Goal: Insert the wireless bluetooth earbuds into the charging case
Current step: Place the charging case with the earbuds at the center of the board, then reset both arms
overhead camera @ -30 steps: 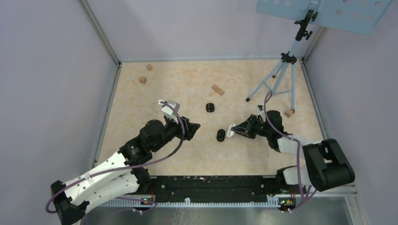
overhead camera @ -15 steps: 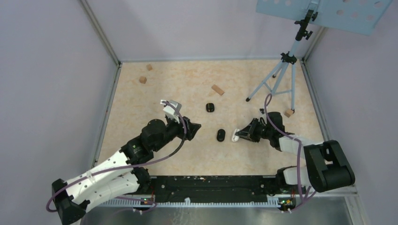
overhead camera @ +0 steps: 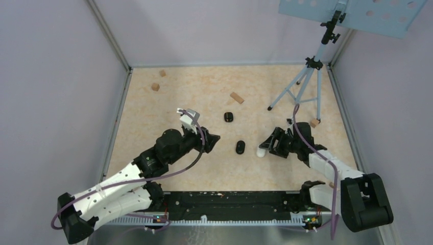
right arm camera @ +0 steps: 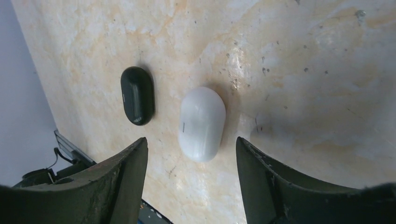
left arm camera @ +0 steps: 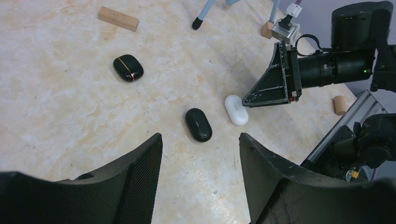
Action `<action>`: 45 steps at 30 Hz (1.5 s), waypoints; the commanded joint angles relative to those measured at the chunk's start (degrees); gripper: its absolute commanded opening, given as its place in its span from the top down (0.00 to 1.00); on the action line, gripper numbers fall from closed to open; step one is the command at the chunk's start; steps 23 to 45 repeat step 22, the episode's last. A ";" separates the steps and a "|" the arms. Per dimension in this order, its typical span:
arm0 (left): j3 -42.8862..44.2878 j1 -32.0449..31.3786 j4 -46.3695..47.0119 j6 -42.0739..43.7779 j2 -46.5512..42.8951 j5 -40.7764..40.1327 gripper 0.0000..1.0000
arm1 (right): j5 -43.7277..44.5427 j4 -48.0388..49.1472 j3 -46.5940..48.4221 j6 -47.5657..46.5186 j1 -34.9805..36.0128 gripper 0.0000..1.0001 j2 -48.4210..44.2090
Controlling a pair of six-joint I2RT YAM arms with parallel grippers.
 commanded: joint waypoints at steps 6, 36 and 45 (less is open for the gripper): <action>5.88 0.07 -5.59 -5.18 3.14 -4.21 0.18 | 25.59 -27.56 16.15 -6.80 -0.52 0.28 -13.08; 18.57 0.07 -28.66 -11.74 7.92 -23.97 0.01 | 45.87 -41.34 31.11 -11.85 -0.58 0.14 -17.57; 18.57 0.07 -28.66 -11.74 7.92 -23.97 0.01 | 45.87 -41.34 31.11 -11.85 -0.58 0.14 -17.57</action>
